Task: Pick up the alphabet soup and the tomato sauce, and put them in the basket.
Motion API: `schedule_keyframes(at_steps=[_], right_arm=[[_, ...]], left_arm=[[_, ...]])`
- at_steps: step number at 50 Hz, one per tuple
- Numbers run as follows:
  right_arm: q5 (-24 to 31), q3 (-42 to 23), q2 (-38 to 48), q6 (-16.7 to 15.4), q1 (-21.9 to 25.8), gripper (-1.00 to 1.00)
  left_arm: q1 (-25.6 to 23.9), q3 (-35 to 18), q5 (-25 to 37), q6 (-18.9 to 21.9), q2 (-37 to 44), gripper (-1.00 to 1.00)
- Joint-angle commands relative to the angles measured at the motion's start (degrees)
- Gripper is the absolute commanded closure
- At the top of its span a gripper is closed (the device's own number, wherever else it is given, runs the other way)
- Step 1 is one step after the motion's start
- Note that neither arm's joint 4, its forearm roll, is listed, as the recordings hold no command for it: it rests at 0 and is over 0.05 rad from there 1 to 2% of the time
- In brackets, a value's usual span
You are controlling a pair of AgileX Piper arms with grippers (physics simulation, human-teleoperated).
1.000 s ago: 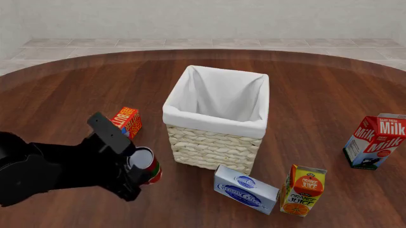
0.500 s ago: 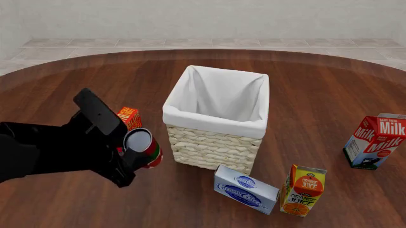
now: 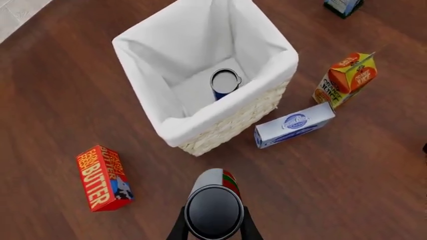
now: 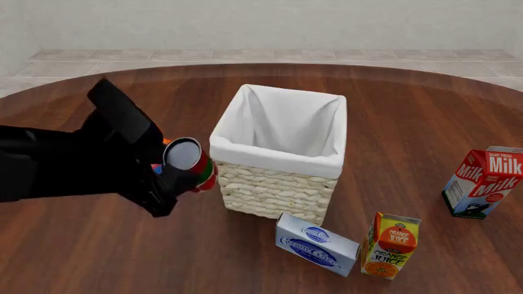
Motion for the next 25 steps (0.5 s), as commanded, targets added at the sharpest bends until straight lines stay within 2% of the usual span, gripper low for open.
schedule_keyframes(at_steps=[1,14,25], right_arm=[[0.12,-0.20,-0.02,-0.06,-0.09,-1.00],[0.56,-0.70,-0.36,0.01,-0.49,-1.00],[0.47,-0.80,-0.40,0.05,-0.88,-1.00]], left_arm=[[-0.43,-4.54,-0.26,2.03,2.17,1.00],[0.20,-9.03,-0.42,3.89,5.28,1.00],[-0.08,-9.55,-2.27,4.57,7.99,1.00]])
